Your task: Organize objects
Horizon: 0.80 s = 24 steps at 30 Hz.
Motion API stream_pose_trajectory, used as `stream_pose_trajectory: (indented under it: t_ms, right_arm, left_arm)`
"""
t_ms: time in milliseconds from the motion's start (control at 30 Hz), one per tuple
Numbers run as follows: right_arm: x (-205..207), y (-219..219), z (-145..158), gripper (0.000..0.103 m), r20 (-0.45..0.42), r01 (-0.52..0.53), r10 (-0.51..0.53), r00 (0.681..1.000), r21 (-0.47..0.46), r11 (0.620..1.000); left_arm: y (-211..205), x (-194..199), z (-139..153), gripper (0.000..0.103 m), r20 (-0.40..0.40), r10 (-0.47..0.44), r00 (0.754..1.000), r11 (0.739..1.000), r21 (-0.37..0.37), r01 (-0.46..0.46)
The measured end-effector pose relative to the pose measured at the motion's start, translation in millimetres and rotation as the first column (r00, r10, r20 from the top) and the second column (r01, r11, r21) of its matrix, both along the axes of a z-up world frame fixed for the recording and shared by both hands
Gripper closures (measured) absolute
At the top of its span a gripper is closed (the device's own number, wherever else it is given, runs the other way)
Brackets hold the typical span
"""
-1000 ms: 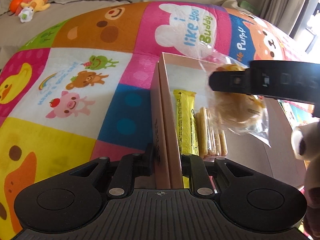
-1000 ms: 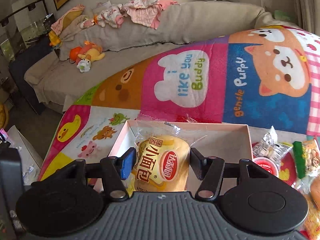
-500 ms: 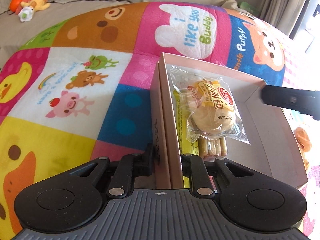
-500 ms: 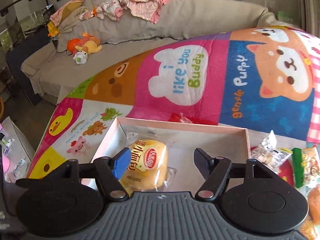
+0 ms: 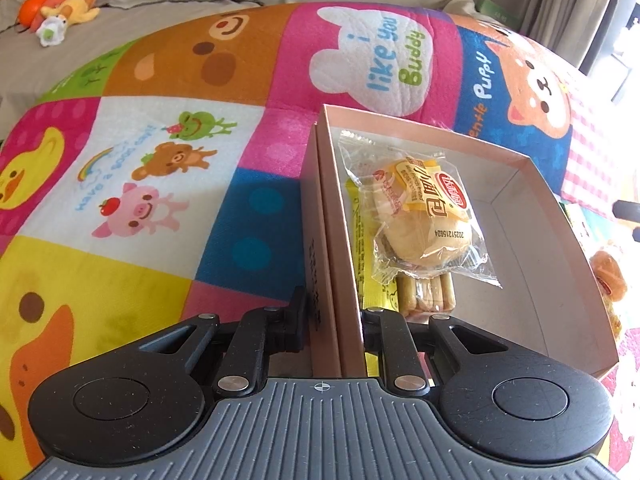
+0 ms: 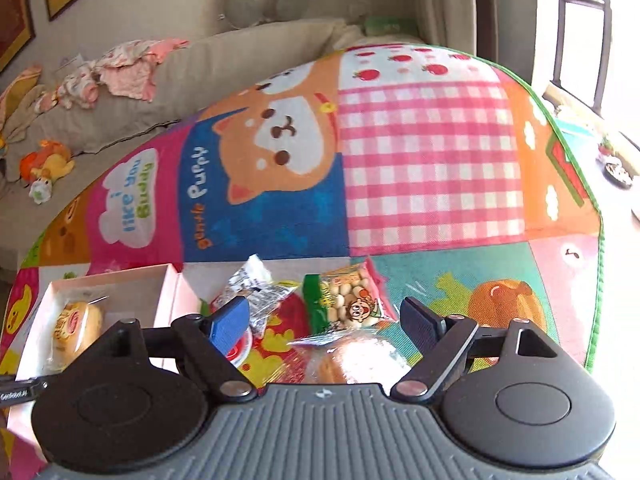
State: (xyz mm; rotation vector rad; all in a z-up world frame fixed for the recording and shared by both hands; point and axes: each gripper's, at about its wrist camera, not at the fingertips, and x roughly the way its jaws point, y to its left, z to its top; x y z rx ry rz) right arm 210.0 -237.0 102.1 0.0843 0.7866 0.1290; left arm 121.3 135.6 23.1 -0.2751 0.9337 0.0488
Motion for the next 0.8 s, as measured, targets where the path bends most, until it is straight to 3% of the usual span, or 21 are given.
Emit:
stream_pose_trajectory:
  t_ms: [233, 333, 400, 533, 667, 800]
  right_arm:
    - [79, 13, -49, 0.016, -0.102, 0.135, -0.136, 0.985, -0.017, 0.991]
    - [106, 16, -64, 0.017, -0.159, 0.144, -0.145, 0.977, -0.018, 0.989]
    - [115, 16, -69, 0.027, -0.198, 0.127, -0.132, 0.971, -0.037, 0.991]
    - [102, 7, -67, 0.047, -0.231, 0.056, -0.067, 0.971, -0.053, 0.997]
    - [63, -14, -73, 0.050, -0.290, 0.023, -0.024, 0.957, -0.007, 1.000]
    - [15, -16, -72, 0.051, -0.285, -0.027, 0.014, 0.958, -0.041, 0.999]
  left_arm:
    - [-2, 2, 1, 0.084, -0.012, 0.000, 1.000, 1.000, 0.012, 0.000]
    - [-1, 2, 1, 0.084, -0.015, -0.003, 1.000, 1.000, 0.007, 0.003]
    - [0, 2, 0, 0.084, -0.011, -0.006, 1.000, 1.000, 0.004, 0.006]
    - [0, 1, 0, 0.084, -0.005, -0.002, 1.000, 1.000, 0.002, 0.002]
    - [0, 0, 0, 0.084, 0.000, -0.002, 1.000, 1.000, 0.000, 0.002]
    - [-1, 1, 1, 0.084, -0.003, 0.000, 1.000, 1.000, 0.007, 0.000]
